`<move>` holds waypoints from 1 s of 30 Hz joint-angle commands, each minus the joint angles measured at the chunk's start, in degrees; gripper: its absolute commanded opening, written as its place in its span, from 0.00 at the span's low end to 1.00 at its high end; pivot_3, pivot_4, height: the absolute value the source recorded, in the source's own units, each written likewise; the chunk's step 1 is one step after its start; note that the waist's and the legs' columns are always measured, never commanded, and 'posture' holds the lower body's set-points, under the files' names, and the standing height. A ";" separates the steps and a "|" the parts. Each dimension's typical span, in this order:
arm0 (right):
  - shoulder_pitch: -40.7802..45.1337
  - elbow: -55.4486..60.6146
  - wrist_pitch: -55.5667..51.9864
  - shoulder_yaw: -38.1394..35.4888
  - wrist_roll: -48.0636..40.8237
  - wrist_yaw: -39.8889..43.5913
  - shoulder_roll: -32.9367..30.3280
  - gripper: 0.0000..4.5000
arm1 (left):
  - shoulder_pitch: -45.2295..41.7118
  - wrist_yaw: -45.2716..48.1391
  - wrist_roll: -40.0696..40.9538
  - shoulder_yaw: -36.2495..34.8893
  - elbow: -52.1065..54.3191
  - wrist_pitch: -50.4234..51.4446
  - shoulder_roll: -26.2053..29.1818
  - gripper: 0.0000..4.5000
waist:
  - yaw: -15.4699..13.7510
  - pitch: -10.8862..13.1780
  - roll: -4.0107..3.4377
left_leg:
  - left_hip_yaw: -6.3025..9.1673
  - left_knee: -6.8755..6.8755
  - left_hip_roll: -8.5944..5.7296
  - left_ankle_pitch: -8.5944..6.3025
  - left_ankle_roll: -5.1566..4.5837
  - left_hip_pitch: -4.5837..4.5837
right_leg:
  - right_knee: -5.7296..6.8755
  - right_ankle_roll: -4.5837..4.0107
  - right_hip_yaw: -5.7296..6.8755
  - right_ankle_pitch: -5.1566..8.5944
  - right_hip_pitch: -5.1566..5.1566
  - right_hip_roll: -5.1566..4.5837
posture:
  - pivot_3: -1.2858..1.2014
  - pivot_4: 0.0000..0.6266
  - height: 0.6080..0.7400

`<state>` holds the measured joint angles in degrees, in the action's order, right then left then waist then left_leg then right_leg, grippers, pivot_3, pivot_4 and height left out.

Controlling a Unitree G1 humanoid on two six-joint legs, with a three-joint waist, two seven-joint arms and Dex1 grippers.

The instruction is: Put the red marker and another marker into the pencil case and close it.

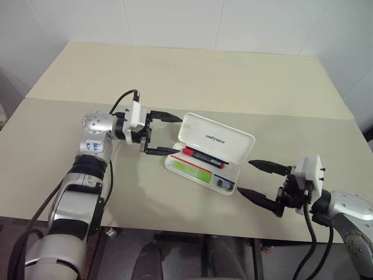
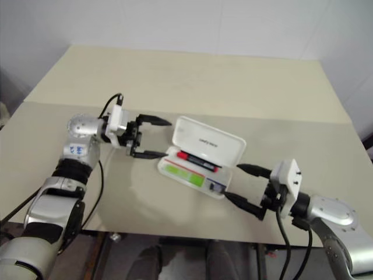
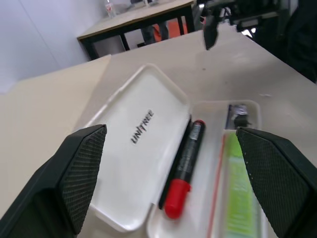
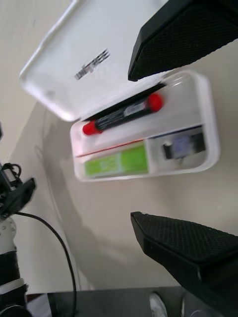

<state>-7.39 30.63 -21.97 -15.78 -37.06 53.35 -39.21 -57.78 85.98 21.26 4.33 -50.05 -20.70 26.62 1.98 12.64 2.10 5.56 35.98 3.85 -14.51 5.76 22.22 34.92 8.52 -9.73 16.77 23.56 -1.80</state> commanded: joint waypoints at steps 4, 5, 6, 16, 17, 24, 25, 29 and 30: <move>-0.88 0.54 3.47 -2.92 -2.55 0.45 1.91 1.00 | -7.10 1.55 -3.14 -3.02 -10.50 -5.31 -1.04 0.49 | 0.04 0.01 0.01 | 0.01 -0.02 0.00 0.00 0.00 0.00 | -0.01 0.00 0.00 0.00 0.00 0.00 | 0.52 0.24 1.00; -0.93 0.29 3.94 -3.28 -3.04 0.80 2.12 1.00 | -8.01 1.19 -3.82 -3.22 -11.98 -5.91 -1.05 0.42 | 0.05 0.00 0.01 | 0.01 -0.03 0.00 0.00 0.00 0.02 | -0.03 0.00 0.00 0.00 0.01 0.00 | 0.52 0.24 1.00; -0.94 0.00 4.44 -3.67 -3.31 1.23 2.18 1.00 | -9.05 0.52 -4.61 -3.44 -13.54 -6.41 -0.96 0.35 | 0.00 0.01 0.01 | 0.00 -0.03 0.00 0.00 0.00 0.02 | -0.04 0.01 0.00 0.00 0.00 0.00 | 0.52 0.24 1.00; -0.58 -1.07 5.98 -4.38 -2.13 0.26 1.88 1.00 | -16.58 -12.07 -14.43 -3.87 -23.56 -7.10 0.22 0.01 | -0.20 0.03 0.05 | 0.01 -0.05 0.00 0.00 0.00 0.04 | -0.07 0.11 0.00 -0.03 0.00 0.00 | 0.52 0.24 1.00; -0.69 -0.95 6.01 -4.35 -2.08 0.09 1.98 1.00 | -16.93 -14.97 -16.03 -3.43 -24.03 -7.13 0.17 0.01 | -0.19 0.03 0.05 | 0.01 -0.08 0.00 0.00 0.00 0.04 | -0.07 0.14 0.00 -0.05 0.00 0.00 | 0.52 0.24 1.00; -1.29 -0.78 6.43 -4.48 -1.85 -0.45 2.00 1.00 | -16.93 -27.73 -26.42 0.45 -26.74 -3.30 -2.01 0.01 | -0.26 0.03 0.05 | 0.01 -0.08 0.00 0.00 0.01 0.04 | -0.07 0.26 0.01 -0.11 0.00 0.00 | 0.52 0.24 1.00; -1.25 -0.73 6.44 -4.52 -1.84 -0.66 1.94 1.00 | -16.84 -28.08 -27.04 0.47 -26.94 -3.08 -2.47 0.01 | -0.27 0.03 0.05 | 0.01 -0.08 0.00 0.00 0.01 0.04 | -0.07 0.26 0.01 -0.11 0.01 0.00 | 0.52 0.24 1.00; -1.76 -0.63 6.52 -5.10 -1.95 -0.79 1.54 1.00 | -17.03 -28.56 -27.34 -1.10 -27.44 -1.72 -4.88 0.01 | -0.40 0.03 0.06 | 0.01 -0.10 0.00 -0.01 0.02 0.06 | -0.08 0.27 0.01 -0.11 0.01 0.00 | 0.52 0.24 1.00; -1.93 -0.57 6.51 -5.28 -2.00 -0.82 1.46 1.00 | -17.16 -29.07 -27.32 -1.55 -27.54 -1.32 -5.55 0.01 | -0.41 0.04 0.06 | 0.01 -0.11 0.00 -0.01 0.02 0.06 | -0.08 0.27 0.01 -0.10 0.01 0.00 | 0.52 0.24 1.00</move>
<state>-8.95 28.82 -16.32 -18.93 -38.36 52.71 -37.40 -73.58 57.75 -6.15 4.01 -77.56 -22.33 21.48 1.57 12.68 2.16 5.57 35.85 3.84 -14.52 5.78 22.27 34.84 8.79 -9.72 16.67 23.57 -1.80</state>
